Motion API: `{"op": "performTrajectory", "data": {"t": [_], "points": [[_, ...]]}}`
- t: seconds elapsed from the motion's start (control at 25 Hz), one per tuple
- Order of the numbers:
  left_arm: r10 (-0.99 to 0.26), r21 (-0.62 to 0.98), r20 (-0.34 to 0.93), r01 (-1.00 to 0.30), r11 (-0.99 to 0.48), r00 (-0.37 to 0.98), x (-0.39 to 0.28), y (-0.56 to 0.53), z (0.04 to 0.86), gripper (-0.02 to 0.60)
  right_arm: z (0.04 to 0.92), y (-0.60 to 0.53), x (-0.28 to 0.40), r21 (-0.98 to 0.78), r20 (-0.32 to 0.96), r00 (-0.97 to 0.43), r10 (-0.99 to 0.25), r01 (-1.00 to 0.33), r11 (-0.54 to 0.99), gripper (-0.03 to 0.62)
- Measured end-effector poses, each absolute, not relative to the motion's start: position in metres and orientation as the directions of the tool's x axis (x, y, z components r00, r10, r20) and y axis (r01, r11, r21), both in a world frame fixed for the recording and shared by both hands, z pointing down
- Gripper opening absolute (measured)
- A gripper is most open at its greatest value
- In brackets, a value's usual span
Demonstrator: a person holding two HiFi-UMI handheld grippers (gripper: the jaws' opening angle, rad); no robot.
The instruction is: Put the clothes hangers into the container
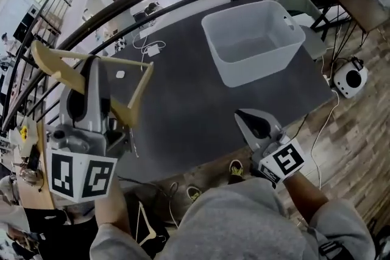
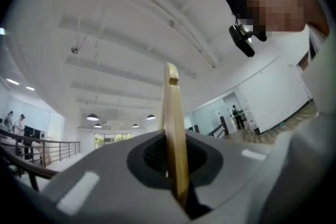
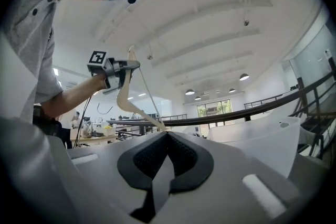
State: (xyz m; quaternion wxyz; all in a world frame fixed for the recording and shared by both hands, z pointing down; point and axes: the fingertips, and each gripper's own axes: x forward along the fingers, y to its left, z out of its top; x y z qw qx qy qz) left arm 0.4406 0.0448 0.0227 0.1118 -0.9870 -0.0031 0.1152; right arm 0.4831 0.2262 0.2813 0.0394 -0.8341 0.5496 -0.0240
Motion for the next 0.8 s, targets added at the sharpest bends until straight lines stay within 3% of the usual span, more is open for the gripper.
{"op": "performTrajectory", "data": {"t": [0.16, 0.32, 0.52, 0.8], "points": [[0.197, -0.273, -0.306, 0.113, -0.955, 0.931, 0.498, 0.092, -0.032, 0.006, 0.281, 0.254, 0.507, -0.107, -0.02, 0.476, -0.879, -0.875, -0.471, -0.002], [0.359, -0.266, -0.326, 0.279, -0.923, 0.875, 0.558, 0.141, -0.036, 0.006, 0.283, 0.283, 0.526, -0.115, -0.031, 0.546, -0.838, -0.834, -0.539, -0.002], [0.508, -0.191, -0.272, 0.472, -0.861, 0.817, 0.639, 0.202, 0.01, 0.006, 0.29, 0.325, 0.545, -0.119, -0.028, 0.629, -0.777, -0.774, -0.622, -0.002], [0.554, -0.158, -0.117, 0.535, -0.83, 0.824, 0.768, 0.251, 0.096, 0.006, 0.305, 0.373, 0.561, -0.137, 0.024, 0.723, -0.69, -0.681, -0.719, -0.002]]}}
